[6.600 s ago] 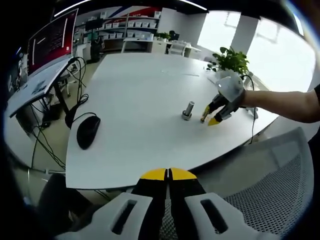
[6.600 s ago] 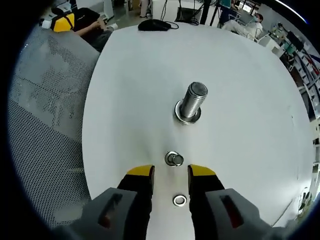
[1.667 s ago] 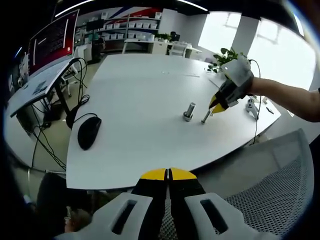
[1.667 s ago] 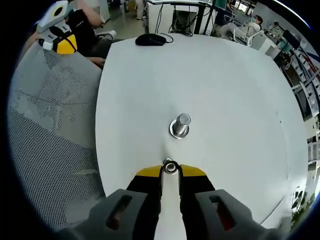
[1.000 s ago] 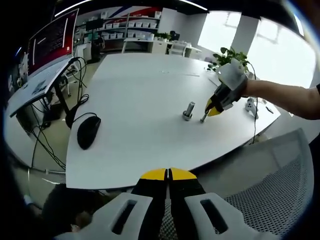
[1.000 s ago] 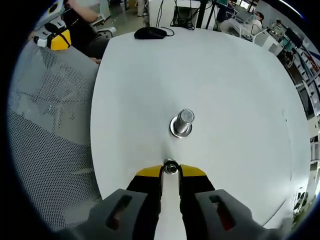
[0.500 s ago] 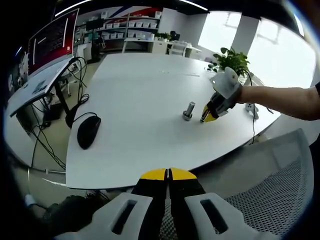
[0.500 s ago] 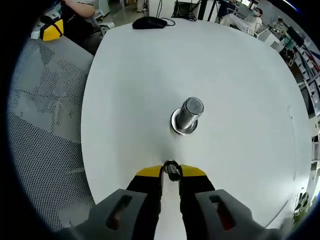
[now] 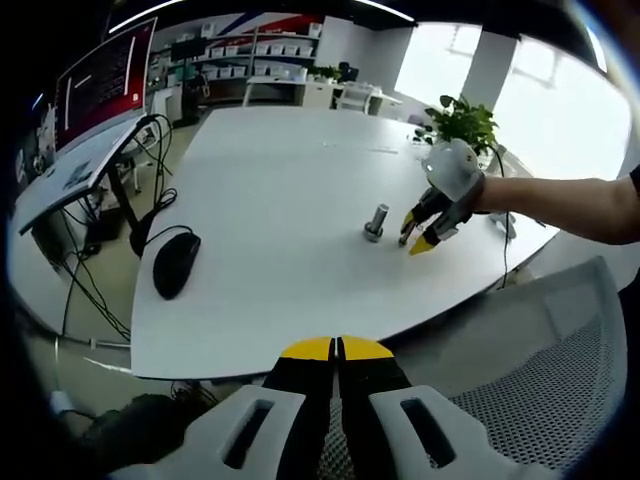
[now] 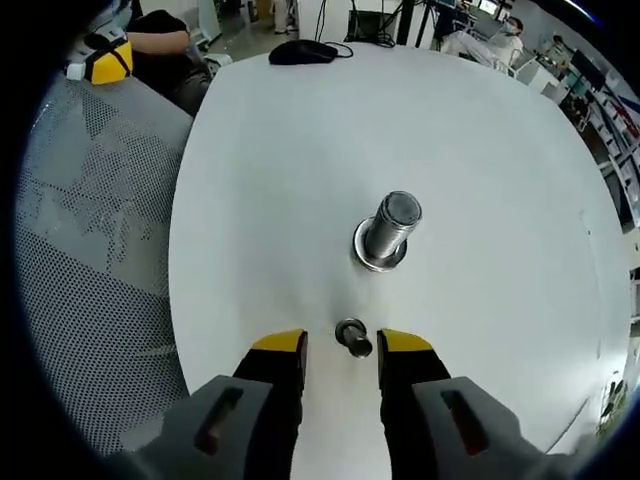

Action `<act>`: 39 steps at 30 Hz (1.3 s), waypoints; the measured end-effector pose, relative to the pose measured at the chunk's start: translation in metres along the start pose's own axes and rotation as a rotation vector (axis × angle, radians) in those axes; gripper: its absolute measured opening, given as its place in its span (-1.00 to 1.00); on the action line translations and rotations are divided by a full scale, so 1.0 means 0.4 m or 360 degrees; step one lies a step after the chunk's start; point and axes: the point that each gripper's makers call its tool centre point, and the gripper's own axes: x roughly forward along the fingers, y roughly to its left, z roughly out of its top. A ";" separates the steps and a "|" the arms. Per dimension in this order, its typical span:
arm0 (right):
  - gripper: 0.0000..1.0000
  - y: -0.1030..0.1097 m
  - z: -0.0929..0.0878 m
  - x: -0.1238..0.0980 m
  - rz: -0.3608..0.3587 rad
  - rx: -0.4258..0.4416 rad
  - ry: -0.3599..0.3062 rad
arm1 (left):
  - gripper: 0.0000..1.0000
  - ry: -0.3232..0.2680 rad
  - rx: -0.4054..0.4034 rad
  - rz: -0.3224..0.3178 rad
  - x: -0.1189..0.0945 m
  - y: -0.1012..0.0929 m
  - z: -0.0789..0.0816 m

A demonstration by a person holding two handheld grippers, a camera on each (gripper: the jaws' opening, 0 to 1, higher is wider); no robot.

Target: Place the washer onto the threaded stud by aligning its center hole with the stud, sliding it down to the base, and recovering from edge contact or off-axis alignment until the washer reaches the visible bottom stop.

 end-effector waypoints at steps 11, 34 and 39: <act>-0.26 0.006 -0.032 -0.059 -0.0045 0.0075 -0.0080 | -1.00 0.0002 0.0000 0.0000 -0.001 0.000 -0.001; -0.17 0.056 -0.141 -0.097 -0.0071 0.0193 -0.0086 | -1.00 -0.0033 -0.0024 0.0027 -0.005 0.005 0.004; -0.17 0.064 -0.161 -0.098 -0.0063 0.0214 -0.0078 | -1.00 -0.0038 -0.0025 0.0027 -0.006 0.004 0.005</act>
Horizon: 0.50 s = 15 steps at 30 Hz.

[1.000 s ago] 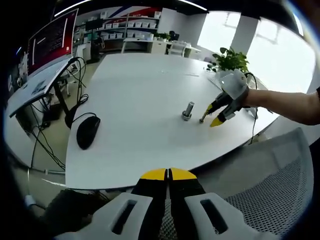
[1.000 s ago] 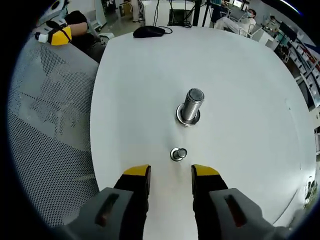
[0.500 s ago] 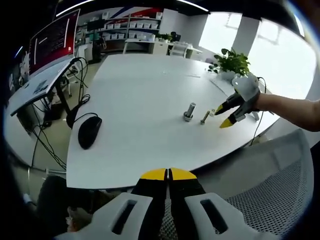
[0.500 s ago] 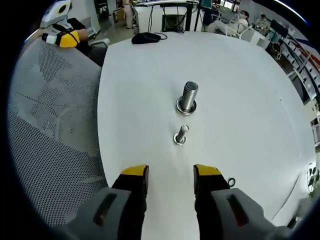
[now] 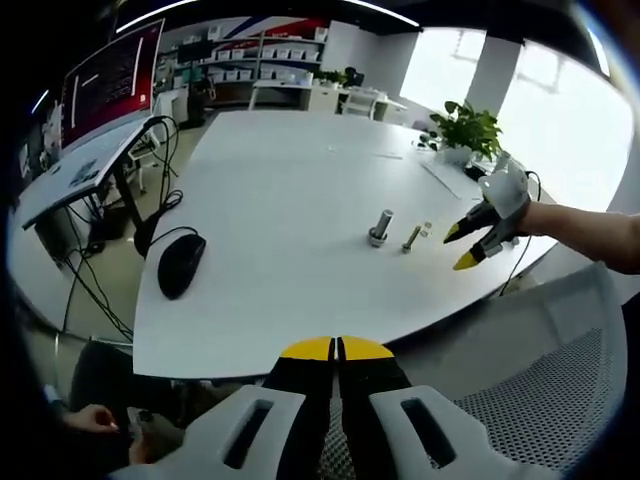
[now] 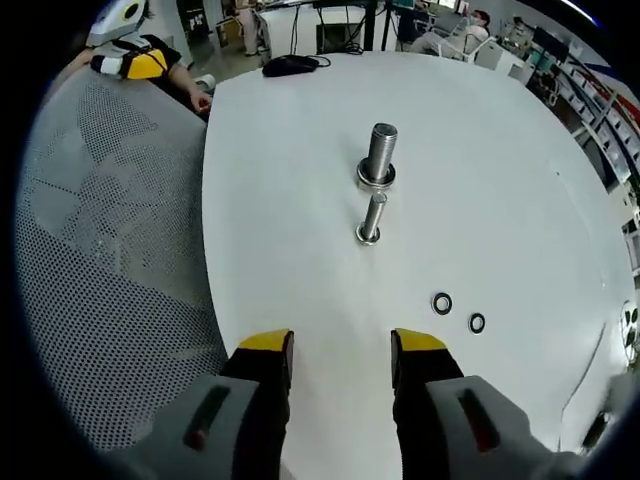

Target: Place the washer onto the threaded stud by aligning its center hole with the stud, sliding it down to the base, and recovering from edge contact or off-axis alignment until the washer reaches the visible bottom stop.

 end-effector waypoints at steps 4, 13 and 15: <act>-0.17 0.007 -0.011 0.000 0.0004 0.0006 0.0007 | -1.00 0.0004 0.0003 -0.0002 0.000 0.000 -0.001; -0.18 -0.002 -0.044 -0.003 -0.0011 0.0023 0.0034 | -1.00 -0.0015 -0.0018 0.0029 -0.002 0.007 0.002; -0.18 -0.003 -0.051 -0.005 -0.0010 0.0026 0.0039 | -1.00 -0.0020 -0.0024 0.0022 -0.002 0.006 0.003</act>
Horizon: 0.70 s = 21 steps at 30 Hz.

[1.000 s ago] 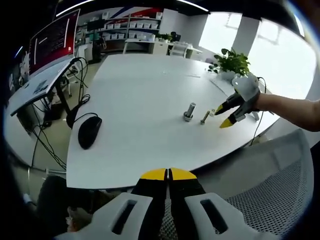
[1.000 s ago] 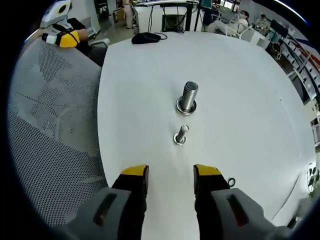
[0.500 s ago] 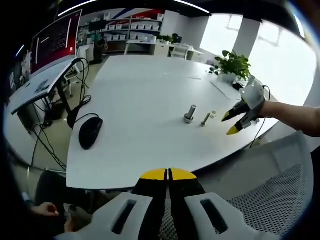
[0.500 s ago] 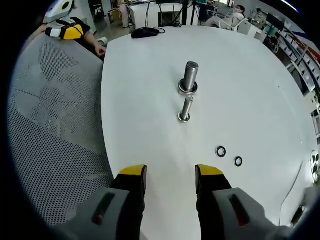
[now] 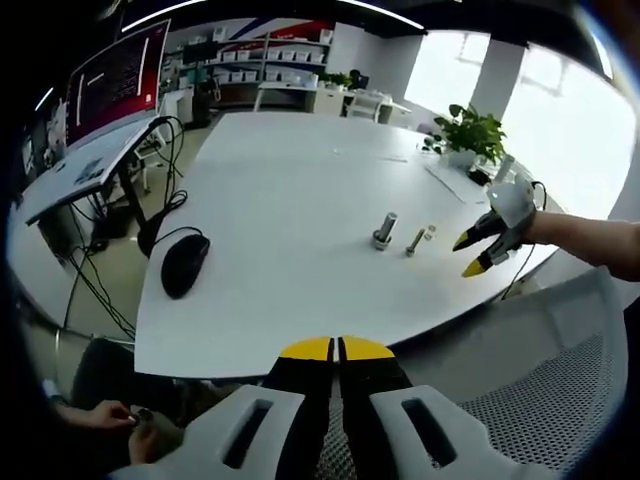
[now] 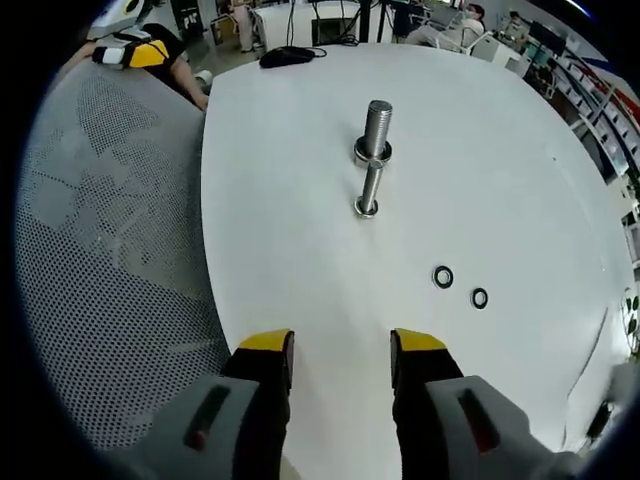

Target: Place the washer onto the threaded stud by aligning its center hole with the stud, sliding it down to the base, and recovering from edge contact or off-axis alignment until the washer reaches the visible bottom stop.

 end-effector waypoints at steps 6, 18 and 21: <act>-0.18 -0.017 -0.020 -0.004 -0.0015 0.0019 0.0016 | -1.00 -0.0033 -0.0022 -0.0004 -0.001 0.001 0.007; -0.29 -0.085 -0.044 -0.011 -0.0087 0.0163 -0.0034 | -1.00 -0.0053 -0.0044 0.0004 -0.002 0.003 0.011; -0.31 -0.101 -0.040 -0.006 -0.0094 0.0188 -0.0053 | -1.00 -0.0041 -0.0037 0.0004 -0.002 0.002 0.009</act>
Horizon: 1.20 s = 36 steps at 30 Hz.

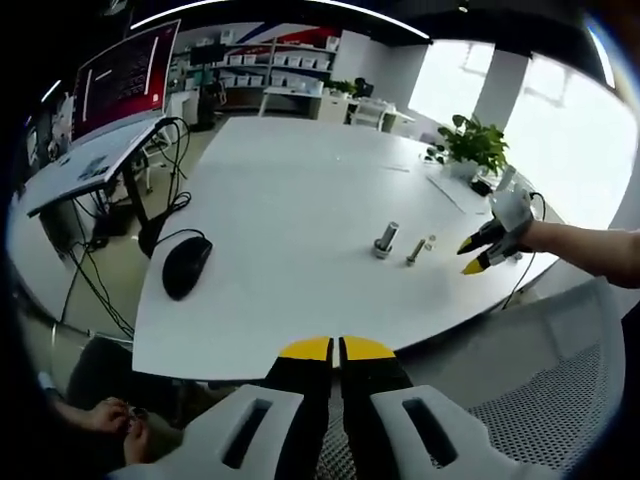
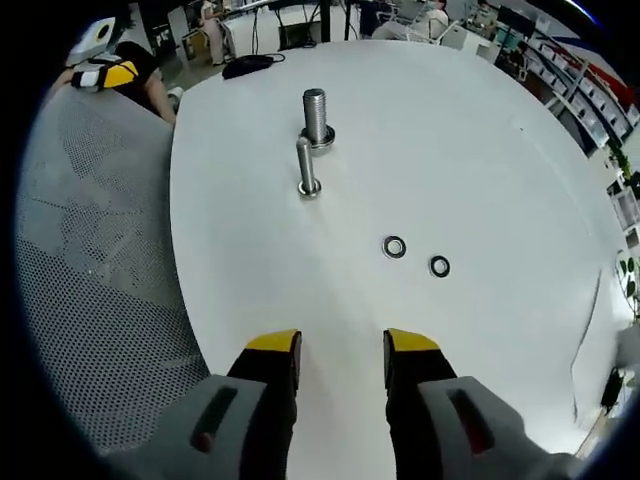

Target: Place the washer onto the threaded stud by aligning its center hole with the stud, sliding it down to the base, and recovering from edge contact or off-axis alignment until the washer reaches the visible bottom stop.

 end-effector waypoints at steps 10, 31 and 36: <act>-0.35 -0.021 0.050 0.047 0.0042 -0.0030 0.0014 | -1.00 -0.0005 -0.0010 0.0016 0.000 0.004 0.001; -0.49 -0.082 0.120 0.099 0.0041 -0.0029 0.0042 | -1.00 0.0010 -0.0019 0.0018 0.002 0.005 0.000; -0.57 -0.087 0.121 0.101 0.0034 -0.0033 0.0077 | -1.00 0.0023 -0.0010 0.0011 0.003 0.005 -0.003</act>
